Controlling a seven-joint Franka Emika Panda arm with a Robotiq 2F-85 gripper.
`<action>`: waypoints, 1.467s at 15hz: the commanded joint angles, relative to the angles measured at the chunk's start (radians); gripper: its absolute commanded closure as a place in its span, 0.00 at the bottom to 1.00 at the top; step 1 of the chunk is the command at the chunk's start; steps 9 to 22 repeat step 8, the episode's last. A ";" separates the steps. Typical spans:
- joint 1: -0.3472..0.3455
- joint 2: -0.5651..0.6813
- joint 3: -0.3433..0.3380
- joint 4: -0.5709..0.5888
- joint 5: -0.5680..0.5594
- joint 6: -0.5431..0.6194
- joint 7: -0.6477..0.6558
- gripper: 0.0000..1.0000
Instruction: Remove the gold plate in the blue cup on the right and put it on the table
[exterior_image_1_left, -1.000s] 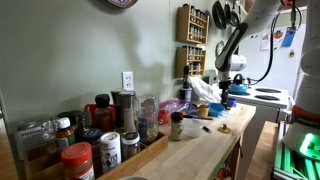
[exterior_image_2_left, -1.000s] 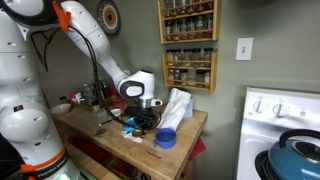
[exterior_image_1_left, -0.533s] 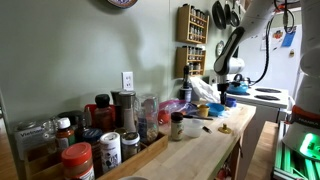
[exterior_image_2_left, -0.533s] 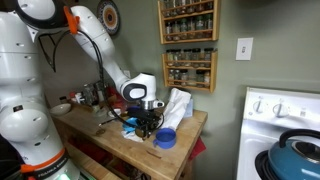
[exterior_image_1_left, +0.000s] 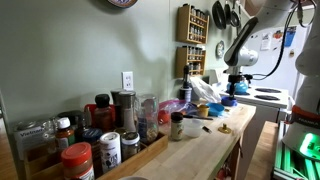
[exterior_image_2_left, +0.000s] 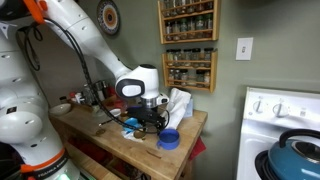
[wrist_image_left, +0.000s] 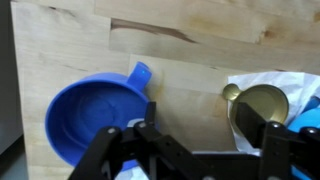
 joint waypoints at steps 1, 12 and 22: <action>0.014 -0.196 -0.075 -0.073 0.167 -0.054 -0.263 0.00; 0.039 -0.286 -0.188 -0.032 0.229 -0.149 -0.456 0.00; 0.039 -0.286 -0.188 -0.032 0.229 -0.149 -0.456 0.00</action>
